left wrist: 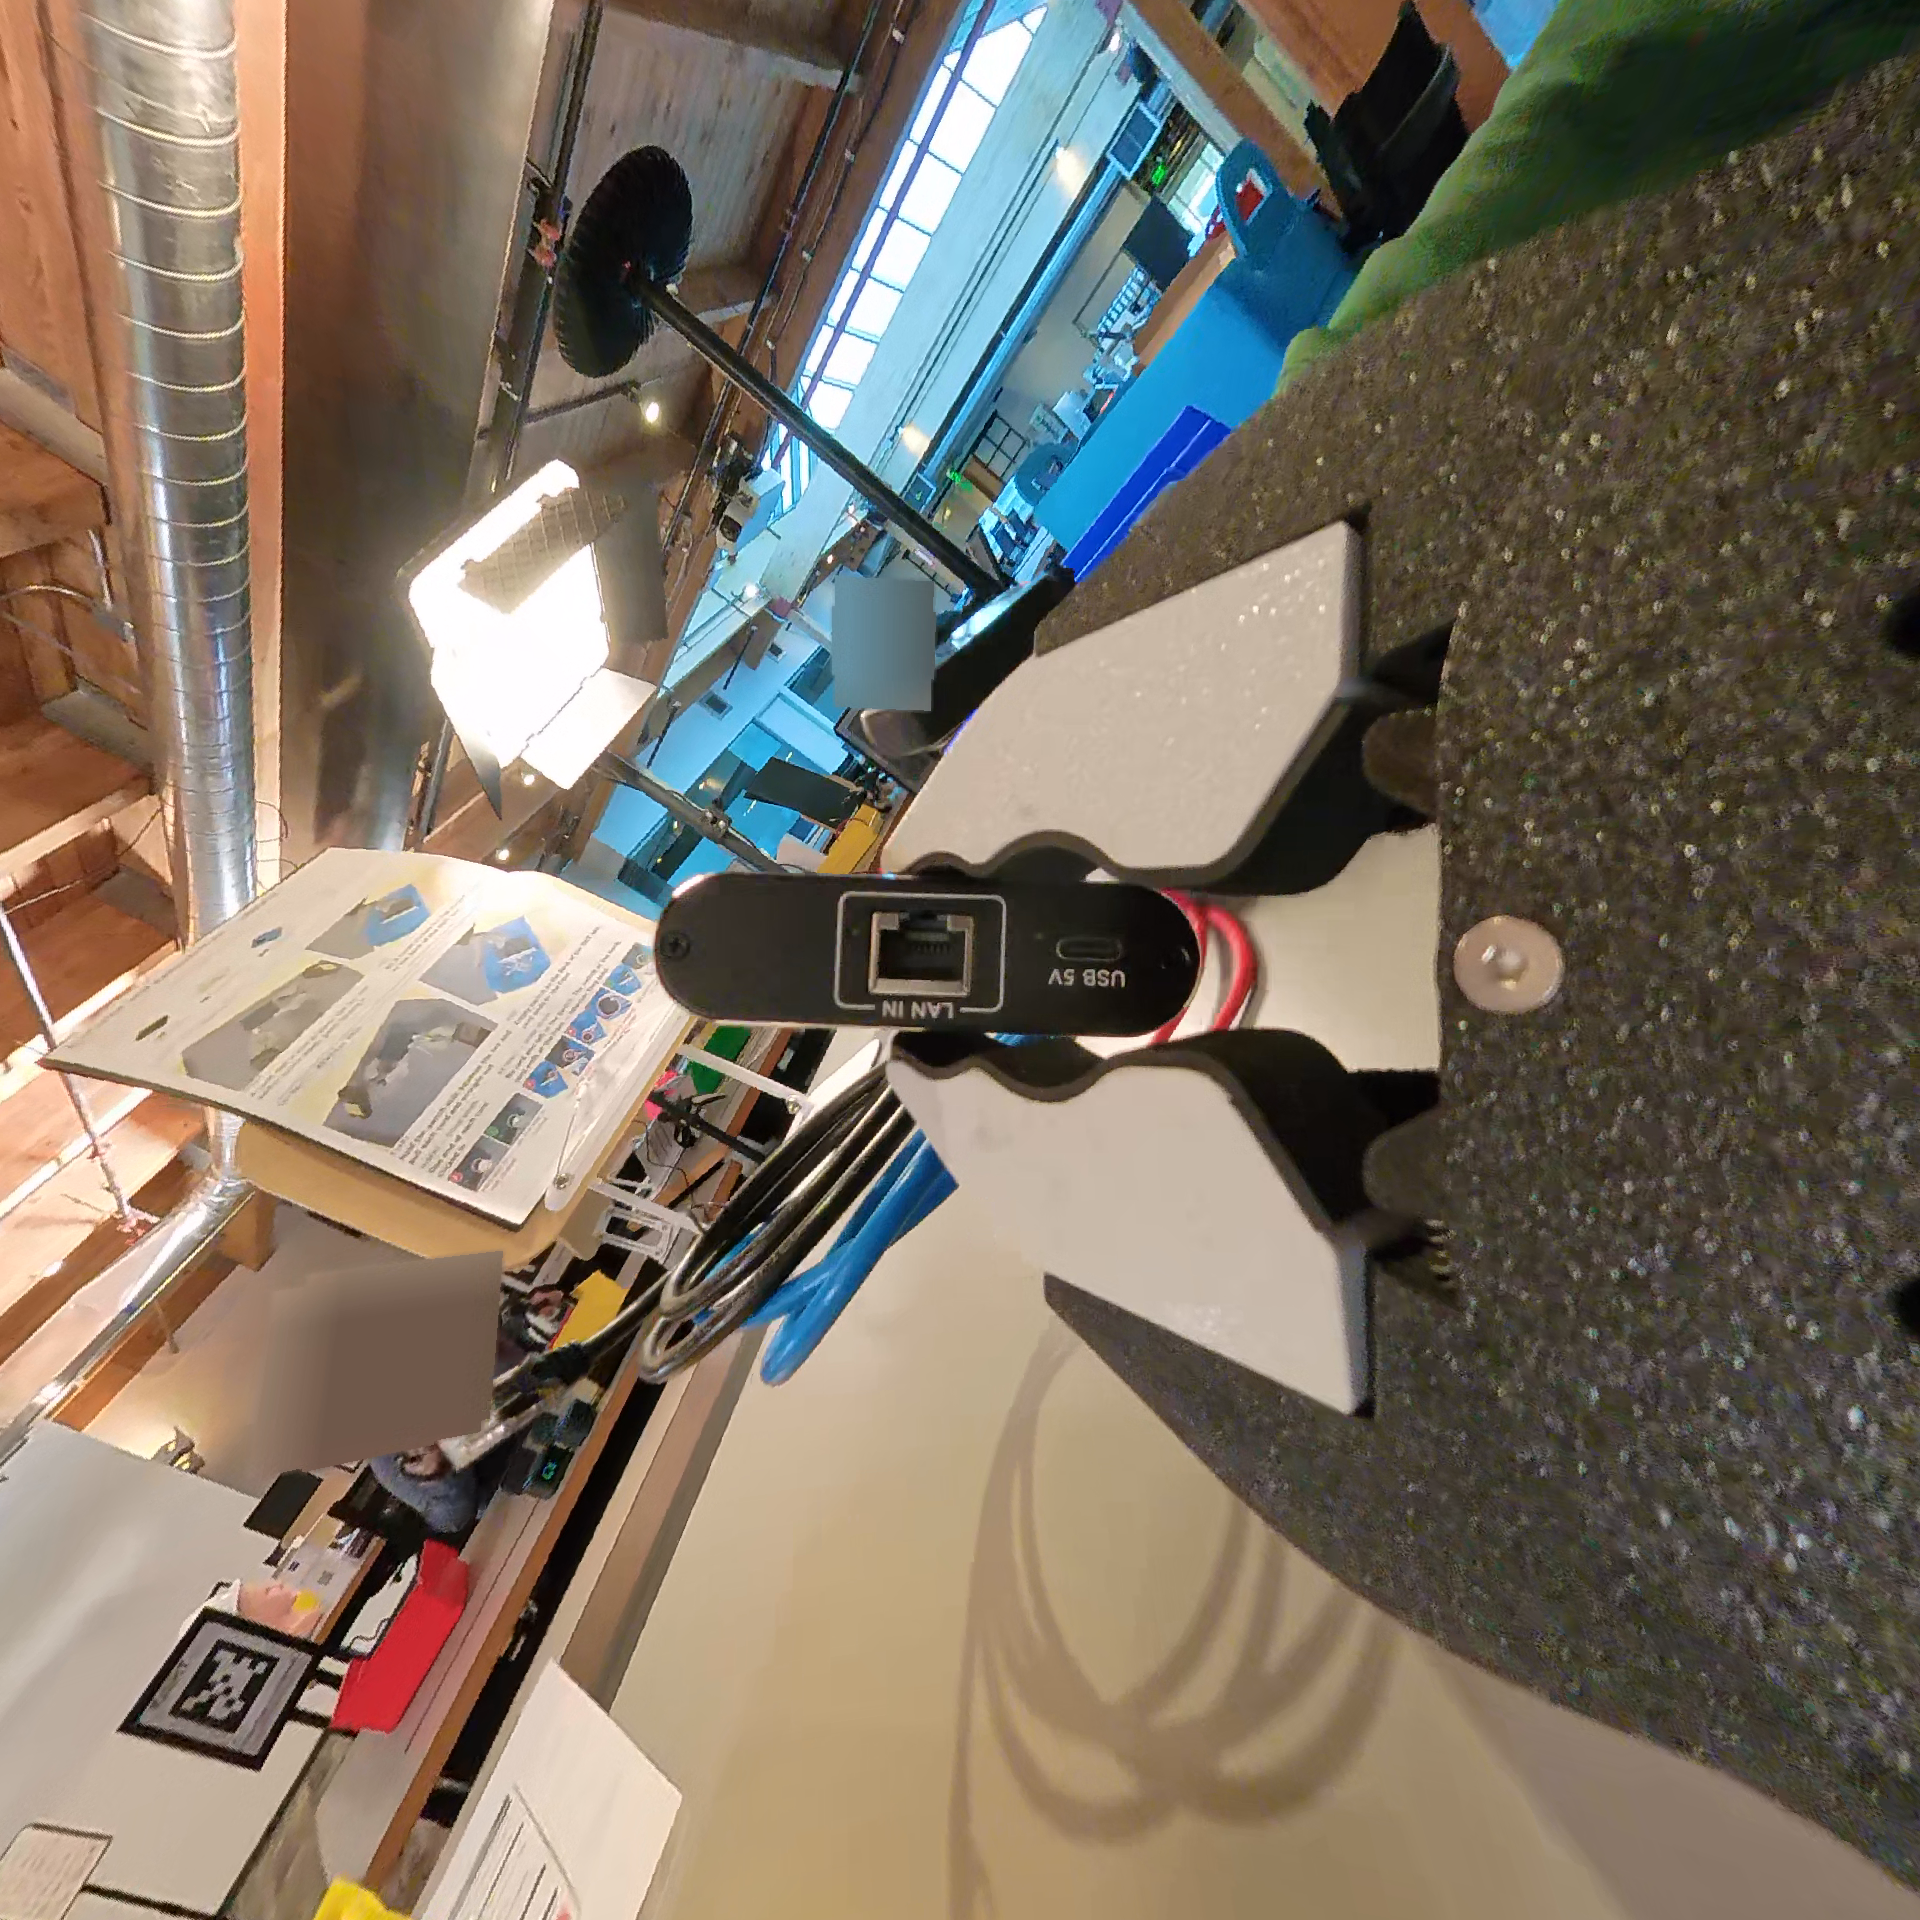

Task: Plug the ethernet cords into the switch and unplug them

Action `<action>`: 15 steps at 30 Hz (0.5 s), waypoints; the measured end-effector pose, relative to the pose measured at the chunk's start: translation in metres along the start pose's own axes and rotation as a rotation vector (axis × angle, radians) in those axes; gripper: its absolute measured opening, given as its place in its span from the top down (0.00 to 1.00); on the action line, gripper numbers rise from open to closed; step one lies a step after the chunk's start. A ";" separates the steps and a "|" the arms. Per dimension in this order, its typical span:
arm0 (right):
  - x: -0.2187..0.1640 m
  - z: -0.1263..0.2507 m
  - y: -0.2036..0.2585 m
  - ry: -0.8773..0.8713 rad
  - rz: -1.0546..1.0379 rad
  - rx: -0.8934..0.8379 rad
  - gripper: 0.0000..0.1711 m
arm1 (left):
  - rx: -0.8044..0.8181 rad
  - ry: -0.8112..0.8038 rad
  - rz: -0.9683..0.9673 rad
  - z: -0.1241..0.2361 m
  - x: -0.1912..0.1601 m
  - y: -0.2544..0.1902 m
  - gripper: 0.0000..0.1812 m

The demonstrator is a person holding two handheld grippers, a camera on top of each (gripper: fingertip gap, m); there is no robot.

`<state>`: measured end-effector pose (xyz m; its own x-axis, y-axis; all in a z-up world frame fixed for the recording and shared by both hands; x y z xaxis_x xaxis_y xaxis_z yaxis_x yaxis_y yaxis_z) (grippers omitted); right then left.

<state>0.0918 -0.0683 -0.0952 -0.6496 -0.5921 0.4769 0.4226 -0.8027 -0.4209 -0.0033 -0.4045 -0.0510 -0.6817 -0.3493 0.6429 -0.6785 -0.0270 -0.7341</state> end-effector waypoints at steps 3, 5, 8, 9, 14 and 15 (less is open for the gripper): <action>-0.020 0.017 -0.003 0.026 0.311 0.068 0.91 | -0.002 0.003 0.023 0.003 0.002 0.005 0.85; -0.040 0.027 -0.012 0.112 0.536 0.052 0.93 | 0.002 -0.001 0.034 0.003 0.003 0.006 0.85; -0.063 0.042 -0.038 0.338 0.667 -0.103 0.83 | 0.002 0.006 0.033 0.002 0.000 0.004 0.85; -0.065 0.049 -0.042 0.354 0.644 -0.134 0.81 | 0.000 0.013 0.032 0.000 -0.002 0.003 0.85; -0.069 0.080 -0.026 0.166 0.323 -0.191 0.83 | -0.028 0.058 0.030 -0.009 -0.016 -0.009 0.85; -0.075 0.085 -0.019 0.127 0.268 -0.192 0.84 | -0.036 0.068 0.033 -0.010 -0.019 -0.012 0.85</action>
<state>0.1869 -0.0148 -0.0573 -0.6100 -0.7567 0.2351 0.4700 -0.5844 -0.6615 0.0146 -0.3878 -0.0524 -0.7203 -0.2846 0.6326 -0.6637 0.0176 -0.7478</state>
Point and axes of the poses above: each gripper's, where its closed fingertips meet, z back along the fingers, x out of its top, y = z × x across the jaws, the point moved 10 cm from there along z, back along the fingers, and after that the axes turned 14 degrees about z, right-handed, at the moved point
